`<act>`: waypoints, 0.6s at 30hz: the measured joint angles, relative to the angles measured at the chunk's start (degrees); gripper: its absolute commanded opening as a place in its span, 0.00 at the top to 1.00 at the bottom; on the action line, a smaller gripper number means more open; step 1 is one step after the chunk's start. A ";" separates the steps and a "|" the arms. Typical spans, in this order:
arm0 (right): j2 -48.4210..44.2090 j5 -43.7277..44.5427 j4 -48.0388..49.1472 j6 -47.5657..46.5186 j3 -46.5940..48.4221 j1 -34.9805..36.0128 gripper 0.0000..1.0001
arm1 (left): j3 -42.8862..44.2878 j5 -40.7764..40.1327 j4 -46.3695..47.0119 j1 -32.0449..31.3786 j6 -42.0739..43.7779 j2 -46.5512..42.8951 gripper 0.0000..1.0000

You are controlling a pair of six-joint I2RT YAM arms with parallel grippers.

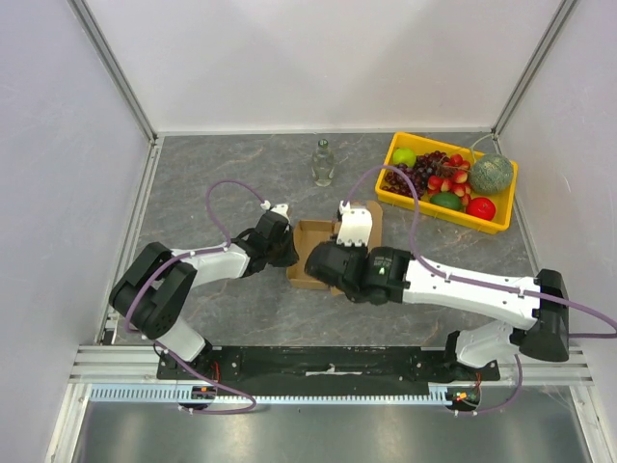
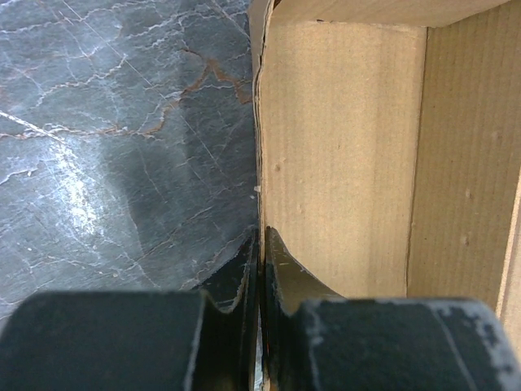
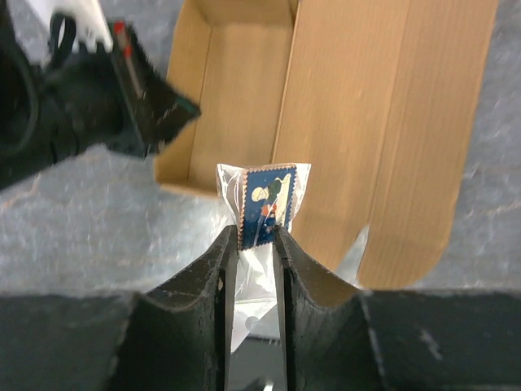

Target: Fold the paper box

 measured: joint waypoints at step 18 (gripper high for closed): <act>12.48 -8.50 18.56 -23.89 4.68 -14.34 0.29 | 0.42 0.35 -0.02 0.00 0.00 0.39 0.90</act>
